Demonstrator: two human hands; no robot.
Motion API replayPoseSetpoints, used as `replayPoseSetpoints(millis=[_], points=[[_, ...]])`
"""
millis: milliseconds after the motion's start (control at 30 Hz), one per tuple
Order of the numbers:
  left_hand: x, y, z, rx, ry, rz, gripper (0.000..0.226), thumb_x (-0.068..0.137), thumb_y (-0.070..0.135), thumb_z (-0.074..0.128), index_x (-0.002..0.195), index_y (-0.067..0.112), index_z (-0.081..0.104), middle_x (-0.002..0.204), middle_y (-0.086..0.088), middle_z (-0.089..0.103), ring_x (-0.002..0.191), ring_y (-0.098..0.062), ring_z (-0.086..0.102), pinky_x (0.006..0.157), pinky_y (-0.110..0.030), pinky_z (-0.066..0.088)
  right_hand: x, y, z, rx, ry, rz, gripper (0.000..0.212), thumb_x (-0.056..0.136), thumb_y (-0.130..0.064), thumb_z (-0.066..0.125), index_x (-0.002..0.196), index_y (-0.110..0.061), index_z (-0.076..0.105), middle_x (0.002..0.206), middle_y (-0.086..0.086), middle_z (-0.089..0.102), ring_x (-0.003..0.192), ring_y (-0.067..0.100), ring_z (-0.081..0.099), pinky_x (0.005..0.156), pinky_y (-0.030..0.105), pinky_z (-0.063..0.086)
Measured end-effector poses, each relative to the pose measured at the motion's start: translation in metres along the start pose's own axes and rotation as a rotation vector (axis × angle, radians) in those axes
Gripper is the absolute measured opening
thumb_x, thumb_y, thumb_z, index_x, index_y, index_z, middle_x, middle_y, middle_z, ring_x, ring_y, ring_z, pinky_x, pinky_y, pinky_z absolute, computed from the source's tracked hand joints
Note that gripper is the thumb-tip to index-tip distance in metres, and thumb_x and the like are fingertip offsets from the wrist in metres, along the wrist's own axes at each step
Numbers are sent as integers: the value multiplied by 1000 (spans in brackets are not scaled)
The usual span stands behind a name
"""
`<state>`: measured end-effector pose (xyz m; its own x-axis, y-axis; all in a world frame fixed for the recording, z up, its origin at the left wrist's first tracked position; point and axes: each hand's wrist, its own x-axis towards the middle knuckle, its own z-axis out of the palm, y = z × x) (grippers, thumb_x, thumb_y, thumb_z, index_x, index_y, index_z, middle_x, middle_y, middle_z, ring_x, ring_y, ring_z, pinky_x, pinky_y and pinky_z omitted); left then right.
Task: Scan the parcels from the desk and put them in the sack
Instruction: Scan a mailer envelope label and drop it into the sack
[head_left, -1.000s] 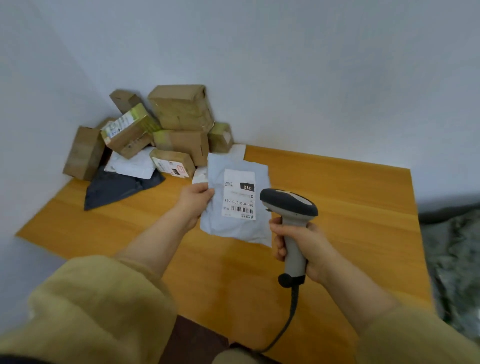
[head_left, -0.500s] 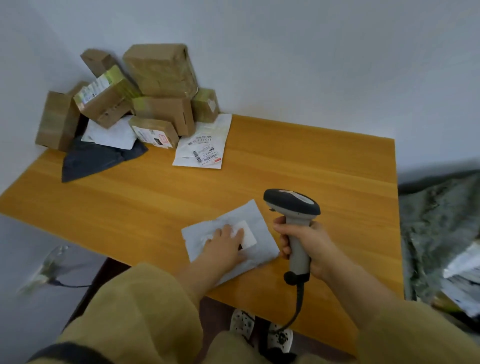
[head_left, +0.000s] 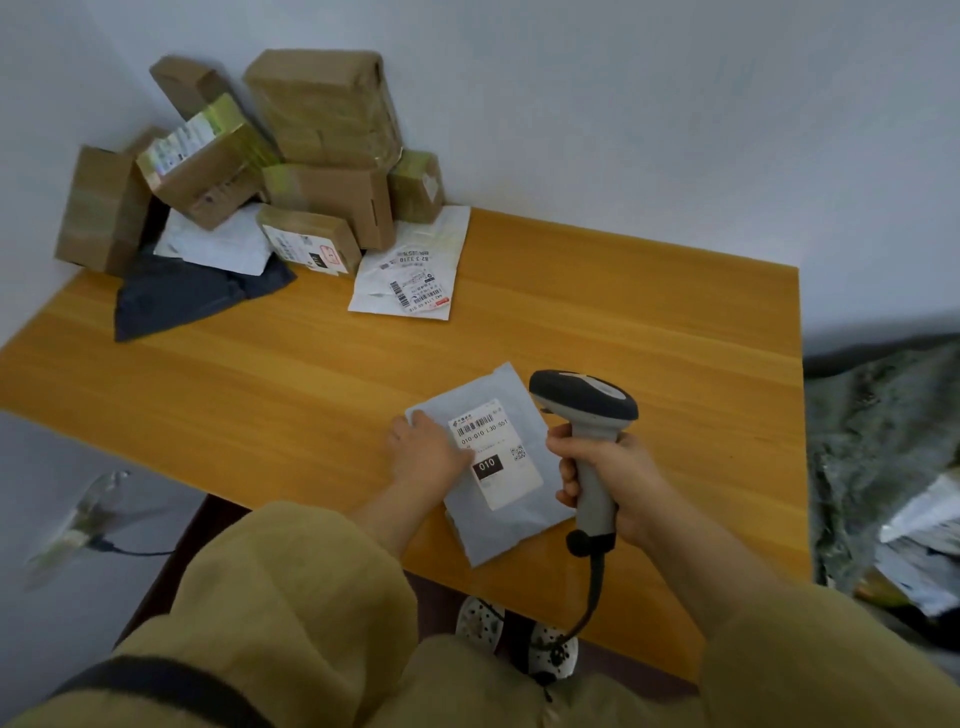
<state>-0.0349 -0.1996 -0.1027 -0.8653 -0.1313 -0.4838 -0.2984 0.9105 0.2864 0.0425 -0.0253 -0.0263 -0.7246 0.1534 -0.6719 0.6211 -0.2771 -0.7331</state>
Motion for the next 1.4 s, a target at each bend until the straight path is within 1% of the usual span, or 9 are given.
replayPoseSetpoints(millis=[133,233,400,533,633,767,900,1033,1400], points=[[11,13,7,-159,-54,-230,115,65,32,87,145,1,10,145,-19,19,134,-33,29,107,-34,31,-5,4,-1,8,27,17,8,81,-5,71,87,-4,65,53,6,56,44,17,50,51,29,49],[13,22,11,-242,-66,-281,122,63,21,89,146,0,2,145,-20,23,134,-34,34,106,-38,37,-9,7,-2,2,35,27,10,81,-6,72,89,-4,65,53,6,56,43,17,50,52,29,49],[16,30,4,-549,0,-254,85,80,0,71,144,1,16,136,-17,45,122,-34,49,95,-37,43,-18,4,-5,-12,30,-8,12,82,-6,71,91,-2,64,55,8,56,45,18,49,51,29,49],[19,36,-39,-822,3,-127,39,82,6,72,117,3,56,119,-12,62,103,-29,61,88,-36,50,-27,-2,-4,-34,10,-60,11,83,-6,70,91,-2,64,55,7,55,46,18,49,48,28,47],[21,41,-70,-938,-38,-58,19,87,13,68,104,6,62,110,-11,67,97,-29,64,88,-41,53,-35,-9,3,-18,-3,-97,15,82,-6,71,95,-1,64,55,6,54,45,17,49,48,29,46],[18,49,-98,-965,39,45,14,89,11,65,101,5,61,100,-11,65,93,-26,63,80,-34,51,-46,-20,11,-16,-34,-169,13,83,-5,70,93,-3,63,54,5,53,43,14,48,46,27,46],[18,50,-114,-940,102,95,11,88,13,68,80,9,61,87,-7,66,89,-25,63,79,-35,54,-58,-28,16,-110,-45,-243,12,84,-6,68,75,-6,59,55,5,52,44,12,47,49,27,47],[16,55,-124,-960,137,109,21,87,13,68,104,1,65,97,-11,66,89,-24,62,81,-35,52,-65,-32,18,-115,-34,-261,18,84,-6,68,70,-8,57,54,5,50,44,13,45,52,30,48],[15,53,-131,-966,144,132,10,87,14,69,91,7,63,95,-10,66,89,-27,64,84,-38,54,-75,-31,21,-104,-31,-290,17,84,-9,70,71,-9,59,50,2,52,41,13,46,56,31,50]])
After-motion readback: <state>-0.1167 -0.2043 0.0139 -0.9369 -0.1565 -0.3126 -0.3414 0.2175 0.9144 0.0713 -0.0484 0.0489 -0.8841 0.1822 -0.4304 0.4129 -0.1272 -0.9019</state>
